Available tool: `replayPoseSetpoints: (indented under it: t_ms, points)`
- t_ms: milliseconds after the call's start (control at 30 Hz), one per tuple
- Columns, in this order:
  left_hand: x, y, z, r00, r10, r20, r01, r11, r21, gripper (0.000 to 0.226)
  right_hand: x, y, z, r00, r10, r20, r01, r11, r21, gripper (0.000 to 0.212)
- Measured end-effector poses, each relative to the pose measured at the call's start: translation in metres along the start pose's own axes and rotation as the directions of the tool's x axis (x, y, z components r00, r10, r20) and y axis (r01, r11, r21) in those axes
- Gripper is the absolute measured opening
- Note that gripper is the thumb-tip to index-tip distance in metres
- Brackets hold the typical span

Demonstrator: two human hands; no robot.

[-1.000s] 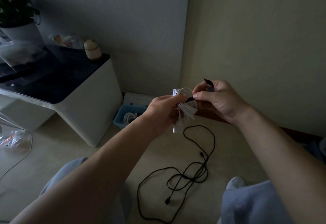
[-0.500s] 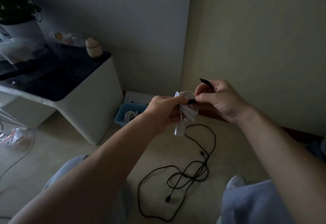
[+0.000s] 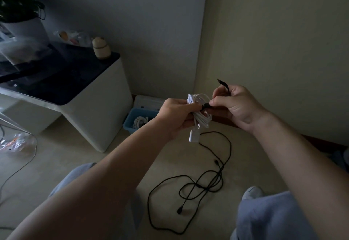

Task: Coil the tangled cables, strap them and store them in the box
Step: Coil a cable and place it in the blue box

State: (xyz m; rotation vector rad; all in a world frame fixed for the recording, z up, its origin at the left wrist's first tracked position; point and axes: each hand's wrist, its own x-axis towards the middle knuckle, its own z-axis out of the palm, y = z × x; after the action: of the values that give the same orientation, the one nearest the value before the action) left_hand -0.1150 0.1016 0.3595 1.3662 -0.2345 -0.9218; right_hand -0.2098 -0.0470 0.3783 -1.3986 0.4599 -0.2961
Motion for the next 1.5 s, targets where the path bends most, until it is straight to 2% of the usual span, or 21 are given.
replayPoseSetpoints:
  t_ms: [133, 267, 467, 633, 767, 833, 933, 1133, 1500]
  points:
    - [0.0, 0.001, -0.003, 1.0, 0.0, 0.021, 0.001, 1.0, -0.025, 0.01, 0.0, 0.004, 0.004, 0.999, 0.035, -0.003, -0.034, 0.996, 0.087, 0.029]
    - [0.0, 0.0, -0.005, 0.999, 0.007, 0.042, -0.006, 1.0, -0.025, 0.013, 0.0, 0.005, 0.006, 0.999, 0.04, 0.013, -0.041, 0.994, 0.098, 0.029]
    - [0.002, -0.009, -0.005, 0.999, 0.023, -0.027, -0.022, 0.998, 0.056, 0.019, -0.002, 0.005, 0.009, 1.0, -0.003, -0.003, 0.003, 1.0, -0.019, 0.026]
    - [0.004, -0.01, -0.005, 0.986, 0.104, -0.132, -0.068, 0.964, 0.256, 0.025, -0.004, 0.01, 0.015, 0.999, -0.019, -0.032, 0.016, 0.996, -0.083, 0.024]
    - [0.001, -0.008, -0.003, 0.991, 0.083, -0.109, -0.054, 0.967, 0.249, 0.025, -0.004, 0.011, 0.017, 0.996, -0.037, -0.078, 0.024, 0.987, -0.157, 0.023]
    - [-0.001, -0.003, -0.002, 0.995, 0.047, -0.088, -0.029, 0.98, 0.195, 0.016, -0.004, 0.011, 0.017, 0.992, -0.077, -0.103, 0.054, 0.976, -0.211, 0.023]
    - [-0.002, 0.001, -0.001, 0.998, 0.017, -0.068, -0.008, 0.992, 0.126, 0.021, -0.002, 0.011, 0.014, 0.986, -0.119, -0.115, 0.087, 0.965, -0.247, 0.023]
    - [0.0, -0.004, -0.002, 0.991, 0.062, -0.12, -0.039, 0.983, 0.18, 0.018, -0.003, 0.012, 0.017, 0.984, -0.136, -0.111, 0.106, 0.965, -0.241, 0.017]
    - [0.004, -0.006, 0.0, 0.979, 0.096, -0.18, -0.049, 0.967, 0.251, 0.008, 0.0, 0.015, 0.014, 0.959, -0.272, -0.08, 0.196, 0.841, -0.503, 0.02]
